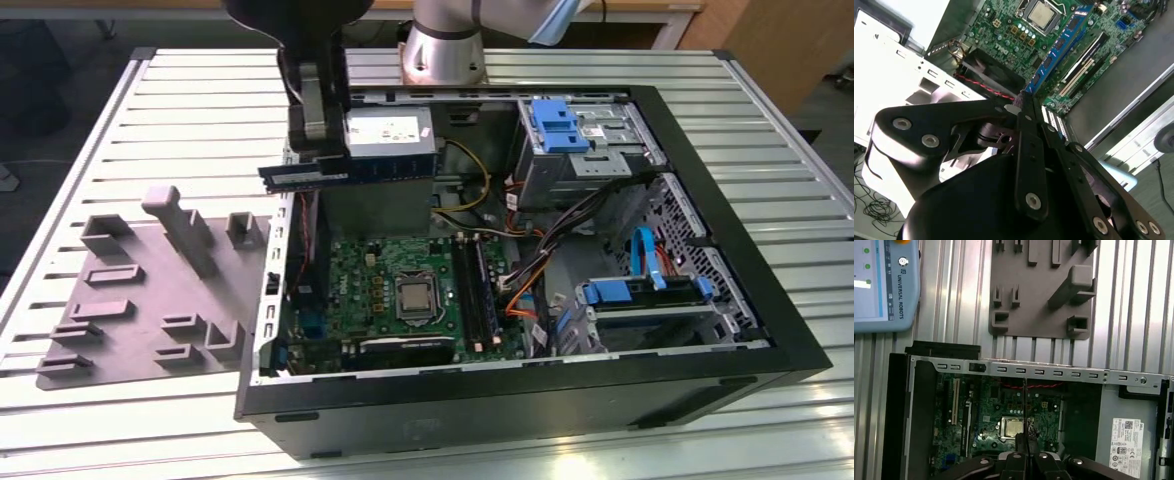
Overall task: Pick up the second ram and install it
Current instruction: 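Pick up the second ram and move it above second insertion slot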
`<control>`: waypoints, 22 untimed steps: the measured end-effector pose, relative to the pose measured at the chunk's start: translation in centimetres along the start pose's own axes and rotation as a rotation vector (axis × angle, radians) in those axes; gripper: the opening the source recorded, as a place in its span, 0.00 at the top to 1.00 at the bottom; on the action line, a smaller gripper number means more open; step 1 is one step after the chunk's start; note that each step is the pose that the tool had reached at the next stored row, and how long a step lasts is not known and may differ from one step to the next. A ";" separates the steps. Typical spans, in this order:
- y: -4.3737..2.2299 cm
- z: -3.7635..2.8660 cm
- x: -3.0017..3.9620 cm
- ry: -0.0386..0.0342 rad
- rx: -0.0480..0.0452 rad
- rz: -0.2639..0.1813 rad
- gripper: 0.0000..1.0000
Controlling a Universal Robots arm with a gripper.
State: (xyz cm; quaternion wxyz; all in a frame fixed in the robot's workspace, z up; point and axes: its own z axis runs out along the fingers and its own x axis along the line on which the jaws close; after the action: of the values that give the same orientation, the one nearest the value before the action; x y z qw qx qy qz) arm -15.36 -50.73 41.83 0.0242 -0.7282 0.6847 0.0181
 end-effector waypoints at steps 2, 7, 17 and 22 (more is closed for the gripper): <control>-0.28 0.00 0.02 0.0000 0.0000 0.000 0.88; -0.97 0.02 0.06 0.0000 0.0001 0.000 0.88; -2.27 0.06 0.14 0.0001 0.0000 0.000 0.88; -2.96 0.09 0.19 0.0000 0.0000 0.000 0.88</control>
State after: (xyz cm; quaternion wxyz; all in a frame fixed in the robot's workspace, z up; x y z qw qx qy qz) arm -12.40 -50.73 41.76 0.0242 -0.7282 0.6847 0.0181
